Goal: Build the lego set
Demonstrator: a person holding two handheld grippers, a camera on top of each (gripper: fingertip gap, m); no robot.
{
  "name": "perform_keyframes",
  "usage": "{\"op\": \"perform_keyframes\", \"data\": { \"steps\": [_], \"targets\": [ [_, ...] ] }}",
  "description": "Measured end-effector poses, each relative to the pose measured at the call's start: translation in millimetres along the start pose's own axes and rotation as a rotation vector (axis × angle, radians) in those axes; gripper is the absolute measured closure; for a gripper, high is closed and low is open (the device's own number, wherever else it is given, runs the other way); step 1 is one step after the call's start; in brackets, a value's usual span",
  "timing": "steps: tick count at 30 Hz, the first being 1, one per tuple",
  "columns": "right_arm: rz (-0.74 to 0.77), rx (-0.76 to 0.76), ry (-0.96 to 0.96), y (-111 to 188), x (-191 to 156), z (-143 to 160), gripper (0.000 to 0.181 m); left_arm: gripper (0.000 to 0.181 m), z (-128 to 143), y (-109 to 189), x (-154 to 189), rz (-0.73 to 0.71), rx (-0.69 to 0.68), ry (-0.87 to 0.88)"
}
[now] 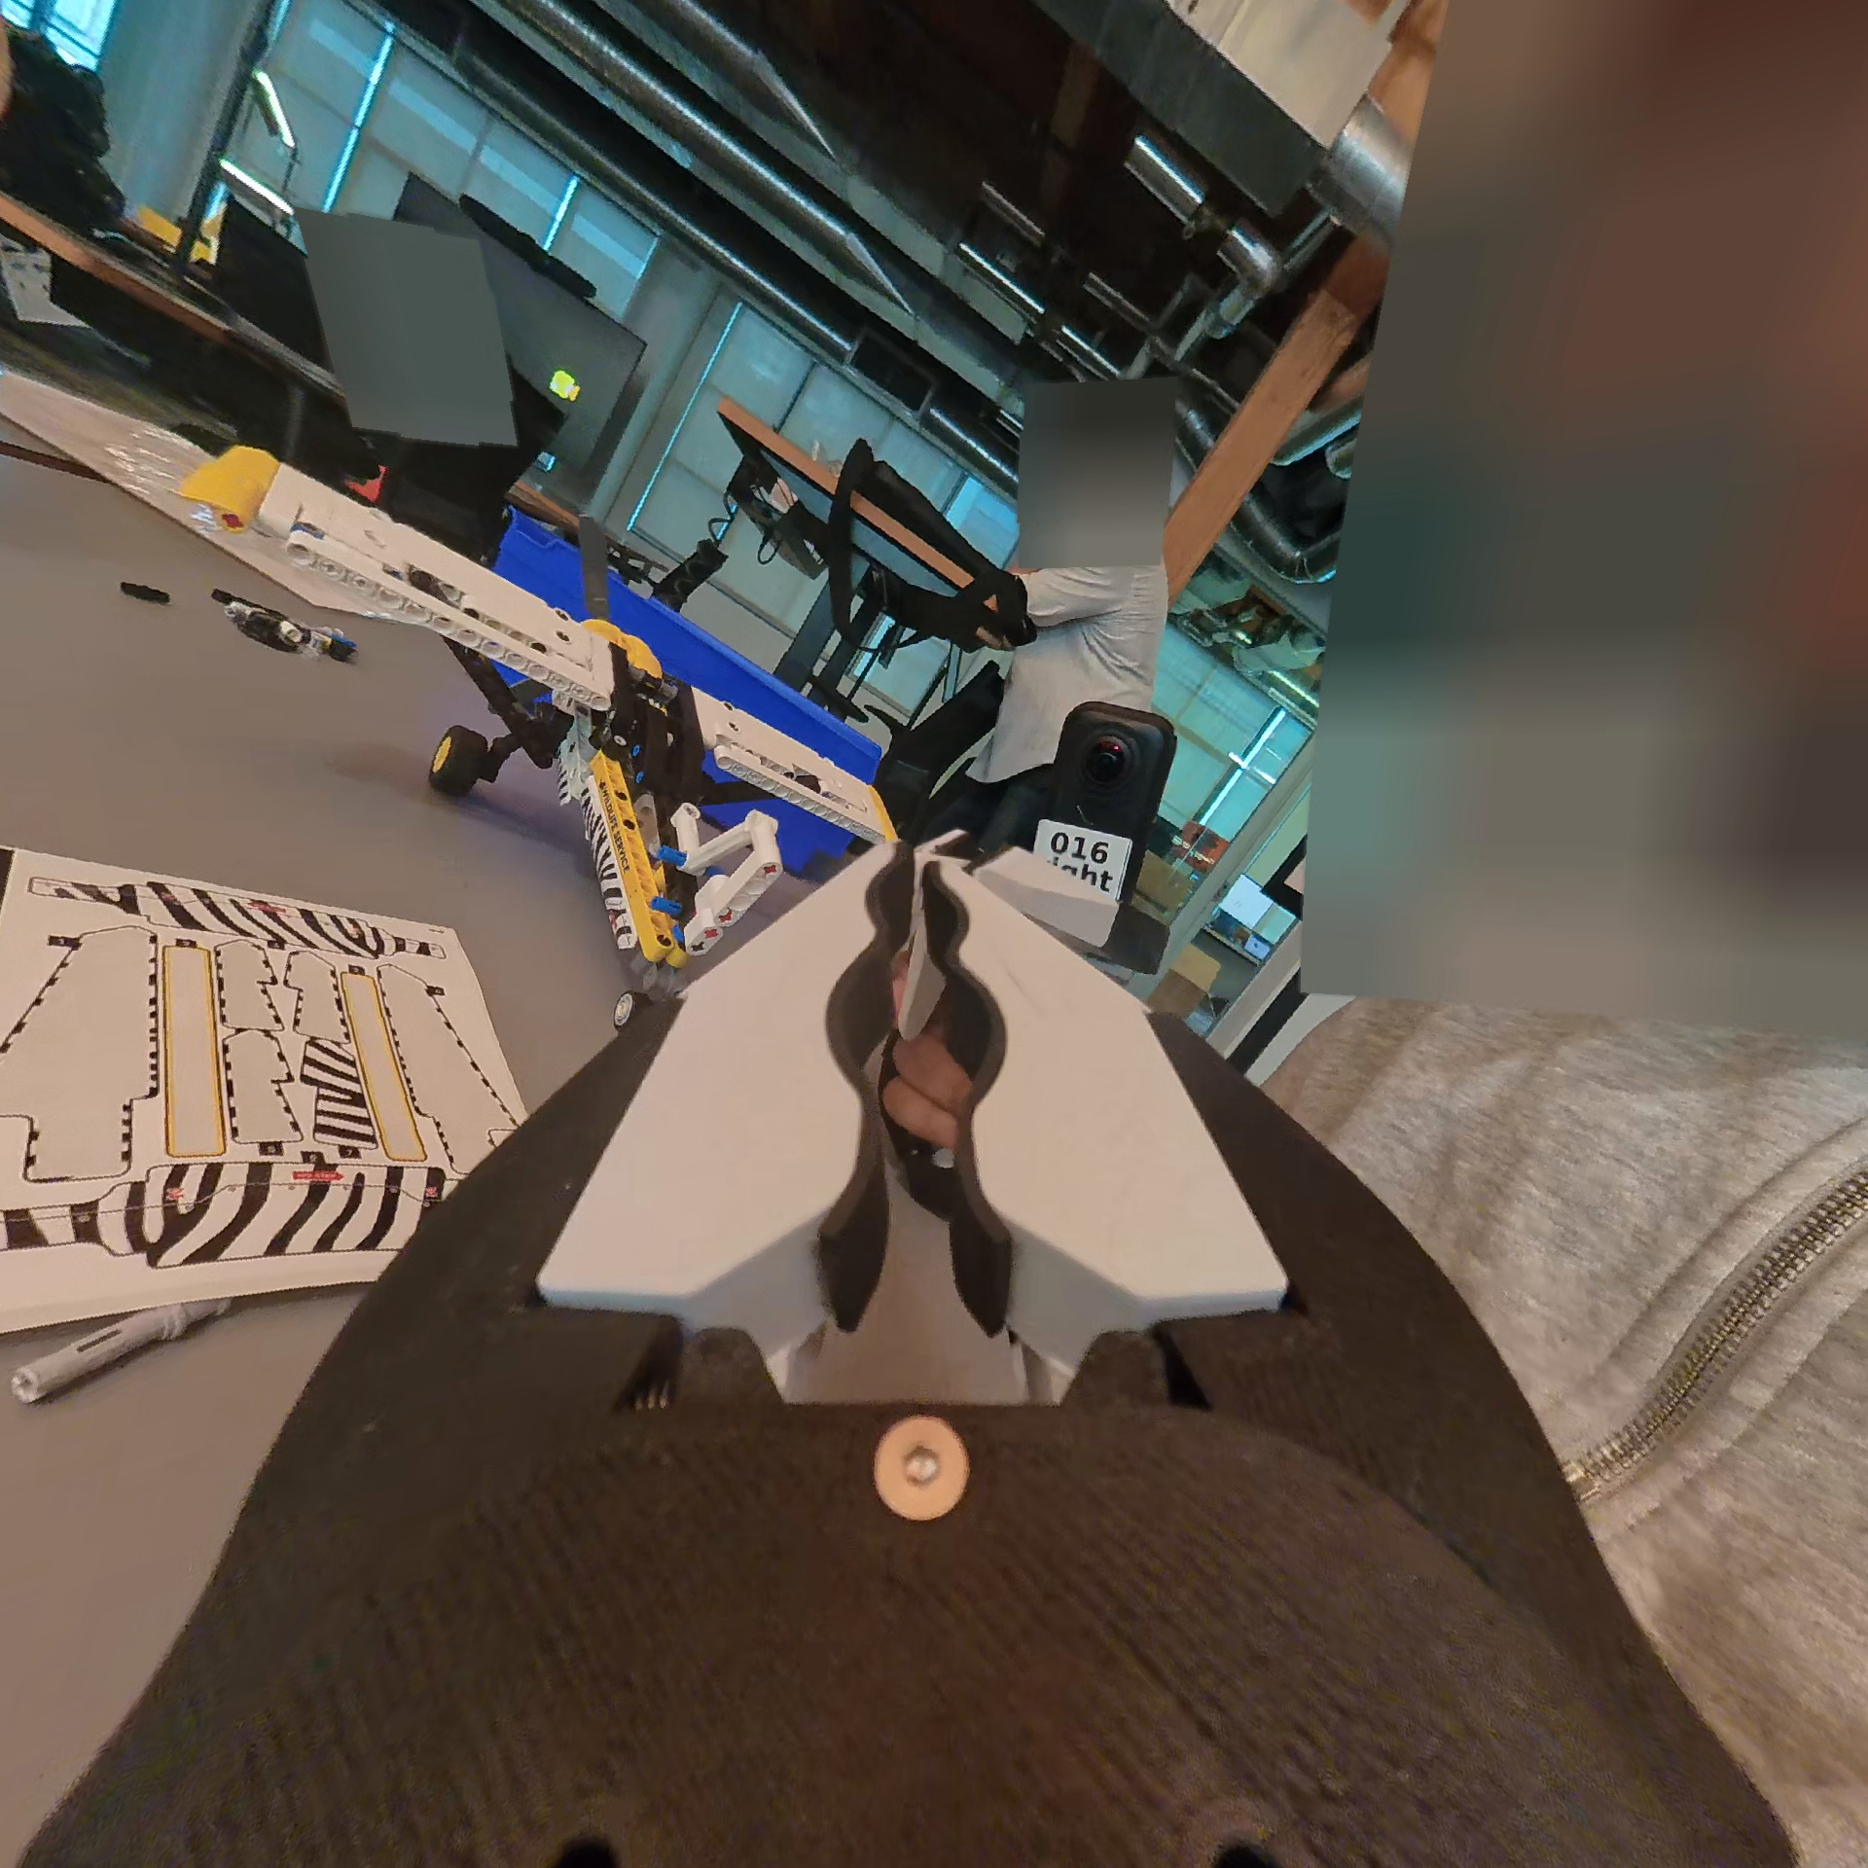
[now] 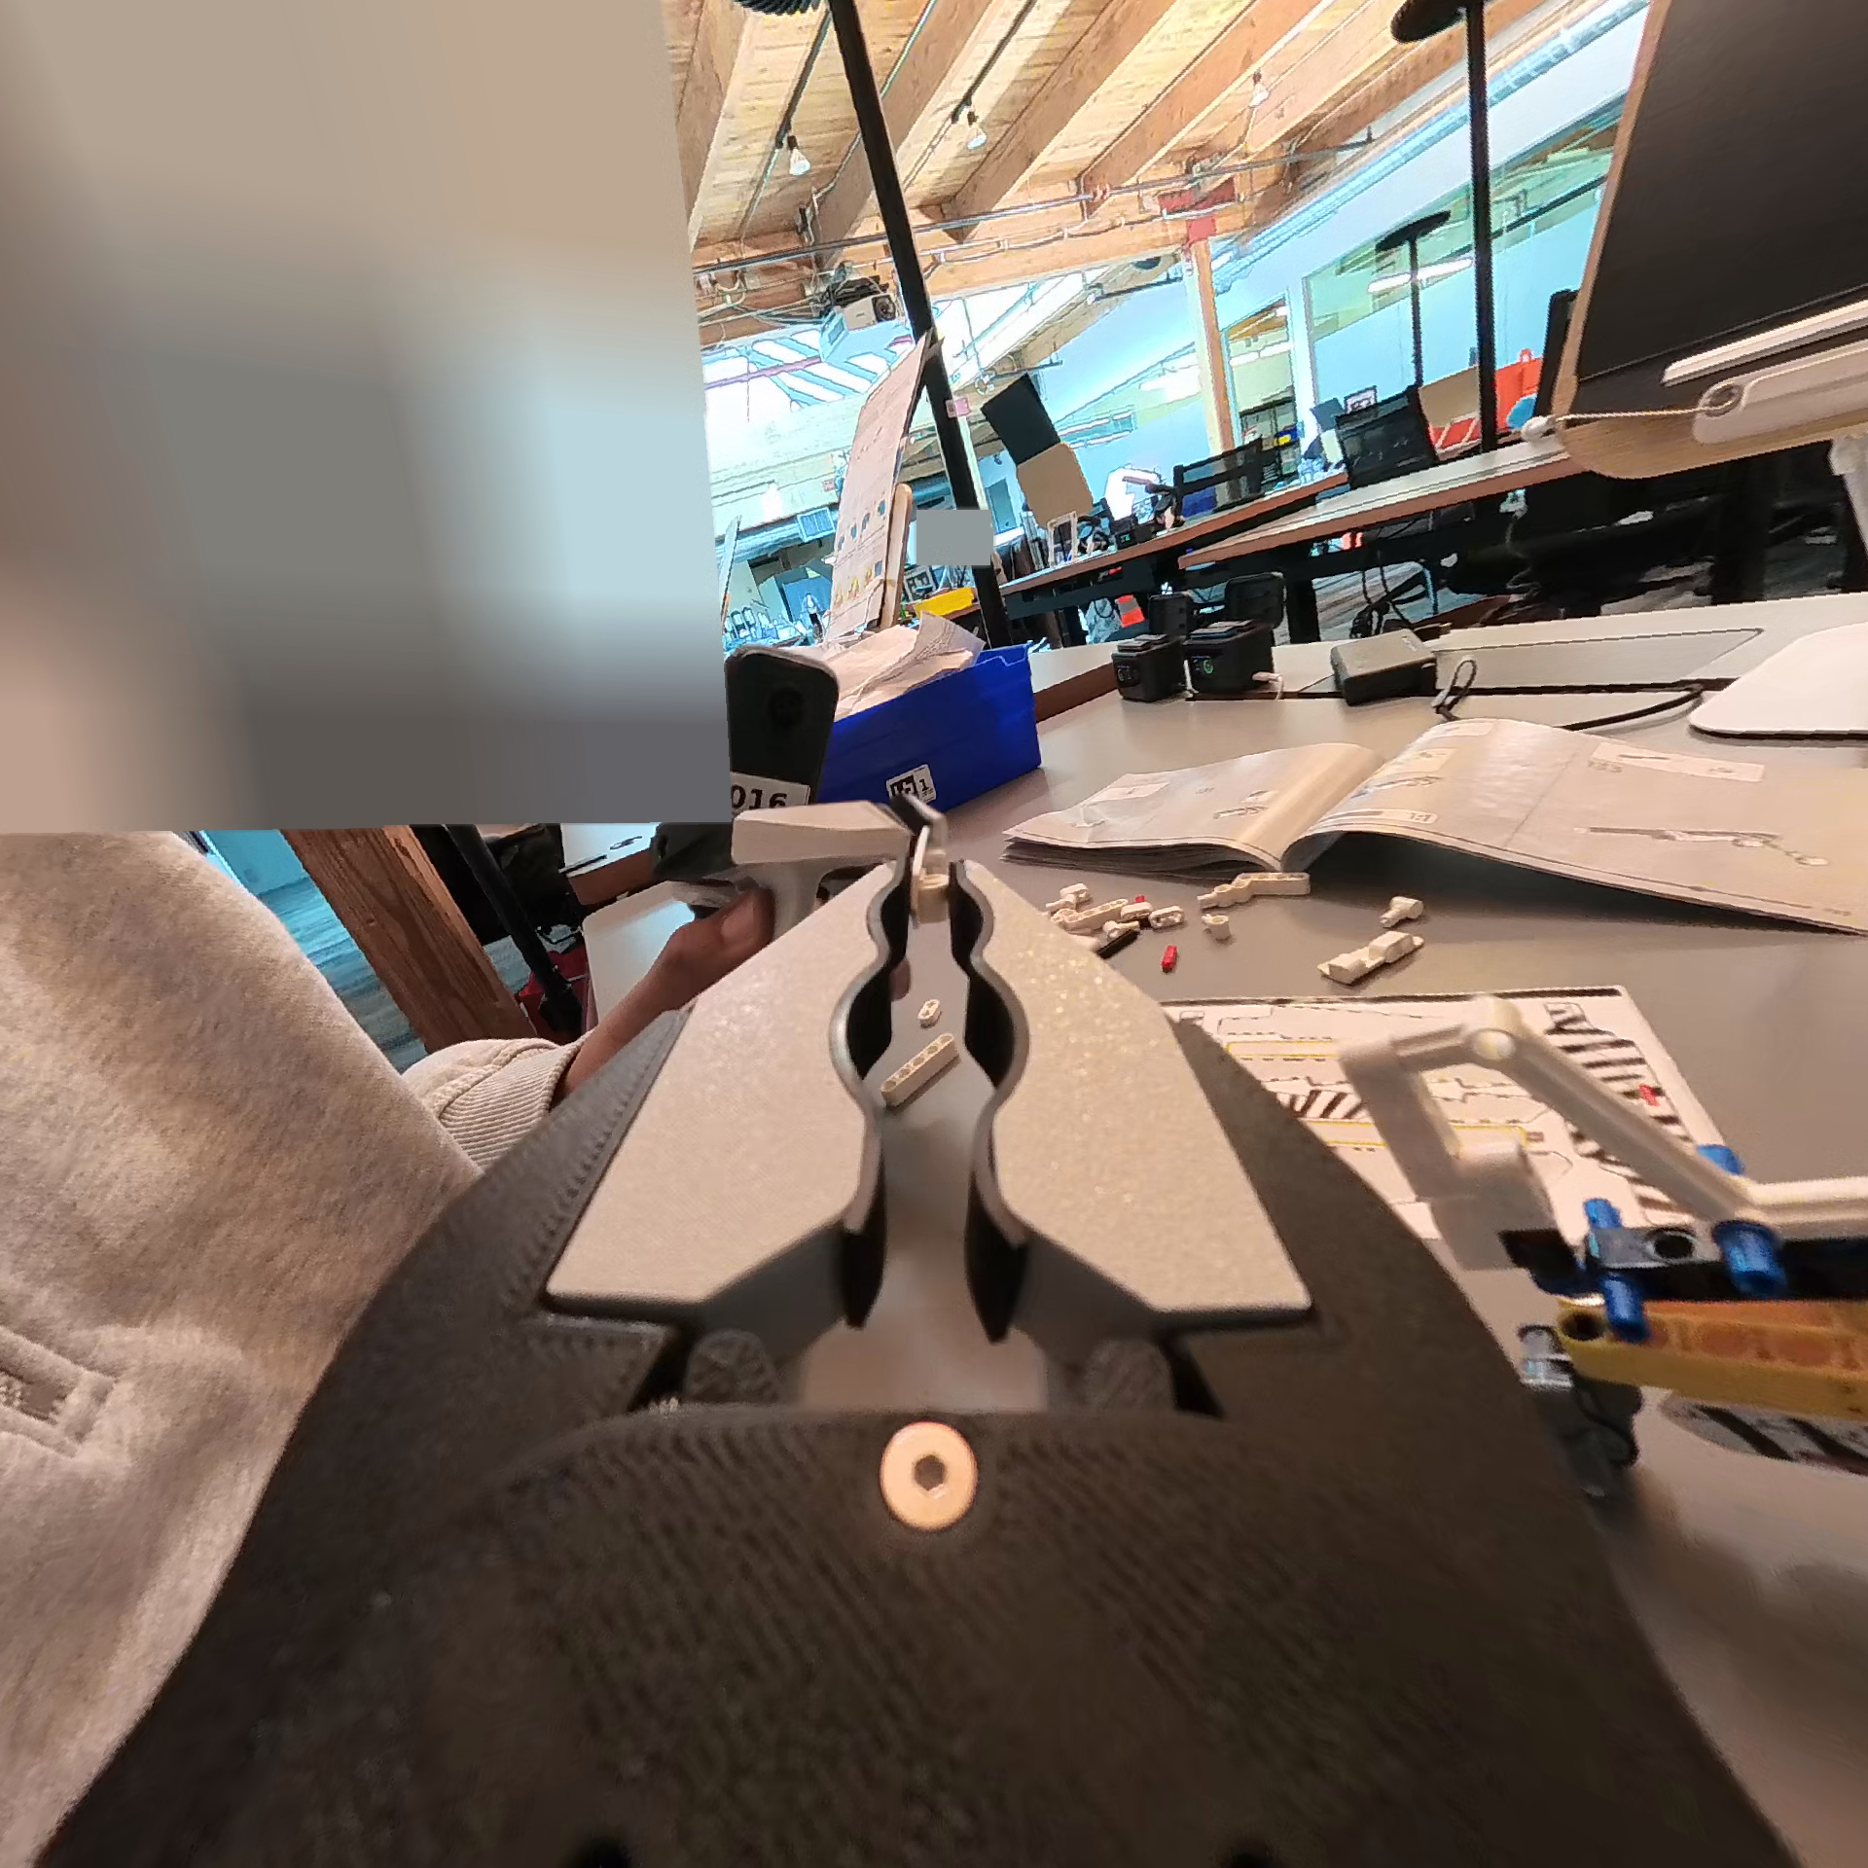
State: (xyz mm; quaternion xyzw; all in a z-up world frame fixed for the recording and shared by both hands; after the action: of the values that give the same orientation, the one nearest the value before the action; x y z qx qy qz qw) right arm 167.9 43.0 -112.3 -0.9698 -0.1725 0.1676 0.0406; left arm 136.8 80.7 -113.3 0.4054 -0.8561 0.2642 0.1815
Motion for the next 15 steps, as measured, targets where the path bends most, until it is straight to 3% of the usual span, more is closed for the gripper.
{"op": "perform_keyframes", "data": {
  "steps": [9,13,15],
  "targets": [
    [-0.011,0.025,-0.036,3.9,3.7,-3.7,0.176,0.181,-4.3,3.5,-3.1,0.023,0.048,0.063],
    [-0.021,0.022,-0.055,3.6,3.9,-3.3,0.176,0.154,2.7,-2.6,-5.3,0.064,0.025,0.151],
    [-0.04,0.018,-0.083,3.0,3.3,-2.5,0.176,0.149,6.7,-5.8,-3.9,0.096,0.007,0.192]
  ]
}}
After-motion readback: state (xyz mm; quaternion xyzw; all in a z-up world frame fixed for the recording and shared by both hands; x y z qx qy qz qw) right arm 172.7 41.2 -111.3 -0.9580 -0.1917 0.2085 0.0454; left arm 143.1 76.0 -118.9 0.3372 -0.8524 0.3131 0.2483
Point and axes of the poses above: each gripper's, where its closed fingertips meet, y back along the fingers, z out of its underside, x = y × z across the jaws, the point moved 2 cm from there along y, back along the fingers, and after that the axes turned 4 degrees about z, right-handed, at the moved point
